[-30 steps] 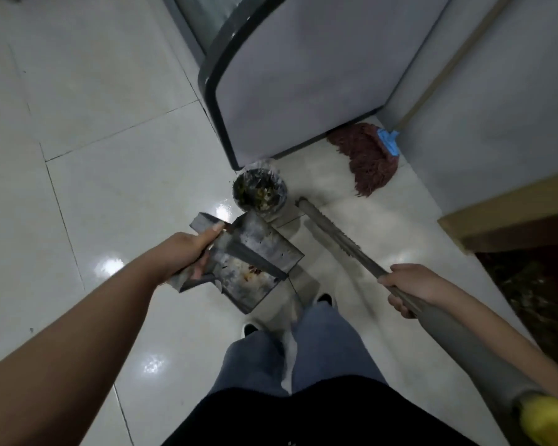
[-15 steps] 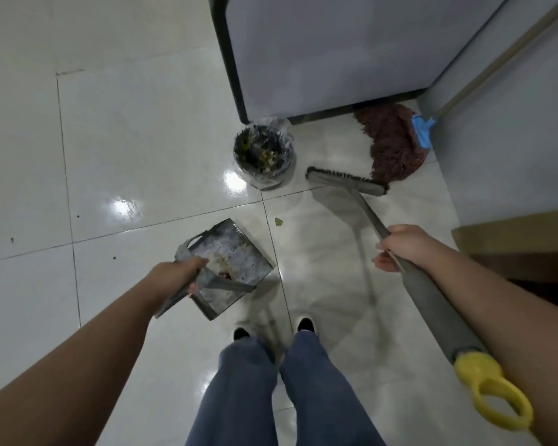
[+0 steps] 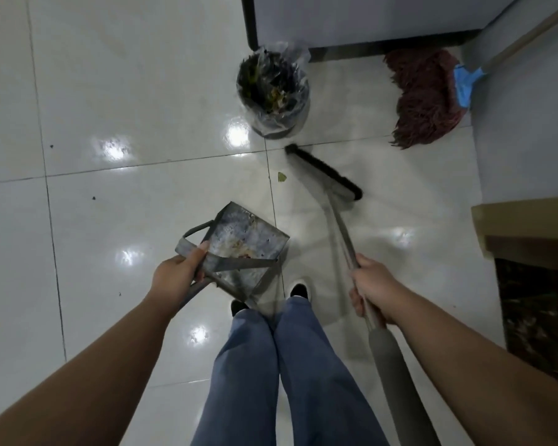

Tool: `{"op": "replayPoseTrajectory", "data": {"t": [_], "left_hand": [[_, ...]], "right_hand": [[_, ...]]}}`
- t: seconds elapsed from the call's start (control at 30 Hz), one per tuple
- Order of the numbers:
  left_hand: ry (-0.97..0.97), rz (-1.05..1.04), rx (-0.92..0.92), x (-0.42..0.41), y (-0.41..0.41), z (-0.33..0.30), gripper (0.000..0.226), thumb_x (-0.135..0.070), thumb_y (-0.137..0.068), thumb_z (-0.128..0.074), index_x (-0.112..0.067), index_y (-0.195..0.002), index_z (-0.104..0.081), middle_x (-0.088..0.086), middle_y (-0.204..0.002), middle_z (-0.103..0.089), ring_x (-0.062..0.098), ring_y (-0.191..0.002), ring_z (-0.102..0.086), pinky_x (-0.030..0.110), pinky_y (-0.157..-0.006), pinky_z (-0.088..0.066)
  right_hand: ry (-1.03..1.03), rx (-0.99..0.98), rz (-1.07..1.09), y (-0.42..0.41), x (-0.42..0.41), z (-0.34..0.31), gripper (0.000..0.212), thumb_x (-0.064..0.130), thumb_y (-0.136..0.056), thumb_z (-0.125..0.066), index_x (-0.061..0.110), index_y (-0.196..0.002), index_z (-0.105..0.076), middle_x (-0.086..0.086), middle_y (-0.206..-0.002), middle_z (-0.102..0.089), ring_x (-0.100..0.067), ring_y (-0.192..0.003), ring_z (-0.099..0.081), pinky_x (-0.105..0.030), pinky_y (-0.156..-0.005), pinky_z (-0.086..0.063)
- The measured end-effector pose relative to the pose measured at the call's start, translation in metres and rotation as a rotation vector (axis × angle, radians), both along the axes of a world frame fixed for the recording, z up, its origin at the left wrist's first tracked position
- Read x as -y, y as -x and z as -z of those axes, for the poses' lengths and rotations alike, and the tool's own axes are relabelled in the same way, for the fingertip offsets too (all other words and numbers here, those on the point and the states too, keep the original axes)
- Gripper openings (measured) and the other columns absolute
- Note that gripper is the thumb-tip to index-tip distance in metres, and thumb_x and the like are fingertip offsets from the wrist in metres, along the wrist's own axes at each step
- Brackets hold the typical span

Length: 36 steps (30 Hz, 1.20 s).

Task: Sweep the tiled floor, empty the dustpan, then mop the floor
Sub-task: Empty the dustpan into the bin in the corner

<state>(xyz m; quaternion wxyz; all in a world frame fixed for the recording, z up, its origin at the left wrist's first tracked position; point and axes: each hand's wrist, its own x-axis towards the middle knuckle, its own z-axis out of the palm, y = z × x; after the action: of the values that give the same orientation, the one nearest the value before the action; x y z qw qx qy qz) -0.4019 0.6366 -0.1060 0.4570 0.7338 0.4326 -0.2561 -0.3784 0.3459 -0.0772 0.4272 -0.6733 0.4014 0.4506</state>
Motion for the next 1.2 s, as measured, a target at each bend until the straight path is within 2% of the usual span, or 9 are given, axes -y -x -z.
{"op": "replayPoseTrajectory", "data": {"t": [0.2, 0.47, 0.6, 0.7, 0.8, 0.93, 1.0, 1.07, 1.2], "left_hand": [[-0.021, 0.161, -0.081, 0.027, -0.004, 0.008, 0.059, -0.061, -0.084, -0.051, -0.005, -0.069, -0.064, 0.008, -0.069, -0.063, 0.024, -0.07, -0.058, 0.031, -0.068, -0.044], [0.289, 0.144, -0.182, 0.019, 0.0, 0.002, 0.046, -0.048, -0.084, -0.059, -0.003, -0.075, -0.063, 0.01, -0.057, -0.064, 0.012, -0.04, -0.06, 0.018, -0.039, -0.048], [0.027, 0.382, -0.147, 0.011, 0.015, 0.004, 0.066, -0.065, -0.085, -0.041, -0.004, -0.068, -0.061, 0.01, -0.058, -0.059, 0.021, -0.053, -0.056, 0.026, -0.054, -0.046], [-0.095, 0.401, -0.13, 0.008, 0.016, 0.005, 0.07, -0.071, -0.083, -0.037, -0.008, -0.061, -0.059, 0.005, -0.054, -0.058, 0.019, -0.053, -0.056, 0.025, -0.05, -0.039], [0.079, 0.269, -0.137, 0.012, 0.015, 0.008, 0.059, -0.066, -0.083, -0.047, -0.013, -0.063, -0.061, 0.0, -0.056, -0.059, 0.014, -0.053, -0.055, 0.023, -0.05, -0.041], [0.19, 0.177, -0.1, 0.022, 0.015, 0.011, 0.052, -0.058, -0.084, -0.053, -0.012, -0.061, -0.058, 0.003, -0.052, -0.051, 0.016, -0.049, -0.047, 0.025, -0.056, -0.042], [0.157, 0.121, -0.099, 0.024, 0.011, 0.01, 0.055, -0.062, -0.081, -0.054, -0.012, -0.058, -0.054, 0.004, -0.049, -0.049, 0.017, -0.044, -0.045, 0.026, -0.055, -0.041], [0.156, 0.087, -0.104, 0.024, 0.006, 0.01, 0.057, -0.064, -0.078, -0.056, -0.012, -0.056, -0.053, 0.003, -0.048, -0.048, 0.017, -0.038, -0.042, 0.024, -0.046, -0.037], [0.209, 0.1, -0.125, 0.02, 0.002, 0.011, 0.057, -0.063, -0.079, -0.057, -0.01, -0.056, -0.056, 0.003, -0.048, -0.059, 0.015, -0.044, -0.056, 0.023, -0.05, -0.044]], "right_hand": [[-0.046, -0.093, -0.175, 0.025, 0.005, -0.036, 0.055, 0.007, -0.095, -0.036, 0.03, -0.145, -0.03, -0.009, -0.049, -0.041, -0.015, -0.032, -0.036, -0.017, -0.034, -0.031], [-0.027, 0.027, 0.018, -0.02, 0.017, -0.073, 0.026, 0.009, -0.098, -0.041, 0.03, -0.11, -0.048, -0.01, -0.053, -0.038, -0.008, -0.018, -0.03, -0.008, -0.027, -0.027], [0.052, 0.069, -0.21, -0.061, -0.006, -0.047, 0.027, 0.007, -0.097, -0.033, 0.012, -0.073, -0.042, -0.012, -0.053, -0.037, -0.009, -0.015, -0.031, -0.006, -0.027, -0.027], [0.068, 0.016, -0.229, -0.076, -0.03, -0.03, 0.022, 0.012, -0.098, -0.032, 0.016, -0.085, -0.048, -0.009, -0.059, -0.037, -0.012, -0.033, -0.039, -0.008, -0.027, -0.031], [0.058, -0.117, -0.243, -0.067, -0.04, -0.024, 0.032, 0.015, -0.1, -0.03, 0.019, -0.123, -0.051, -0.007, -0.061, -0.036, -0.014, -0.047, -0.033, -0.008, -0.027, -0.032], [0.024, -0.115, -0.436, -0.027, -0.042, -0.036, 0.021, 0.01, -0.097, -0.027, 0.007, -0.093, -0.047, -0.011, -0.058, -0.041, -0.019, -0.044, -0.037, -0.017, -0.032, -0.032], [-0.021, -0.206, -0.447, -0.007, -0.036, -0.051, 0.03, 0.008, -0.096, -0.026, 0.004, -0.115, -0.048, -0.012, -0.052, -0.04, -0.017, -0.034, -0.036, -0.019, -0.037, -0.029], [-0.082, -0.311, -0.368, 0.001, -0.029, -0.068, 0.032, 0.014, -0.099, -0.031, 0.015, -0.128, -0.043, -0.007, -0.043, -0.038, -0.009, -0.024, -0.031, -0.009, -0.031, -0.028], [-0.115, -0.355, -0.199, -0.009, -0.003, -0.1, 0.019, 0.02, -0.099, -0.04, 0.035, -0.1, -0.053, -0.002, -0.032, -0.037, -0.006, -0.02, -0.028, -0.007, -0.027, -0.026]]}}
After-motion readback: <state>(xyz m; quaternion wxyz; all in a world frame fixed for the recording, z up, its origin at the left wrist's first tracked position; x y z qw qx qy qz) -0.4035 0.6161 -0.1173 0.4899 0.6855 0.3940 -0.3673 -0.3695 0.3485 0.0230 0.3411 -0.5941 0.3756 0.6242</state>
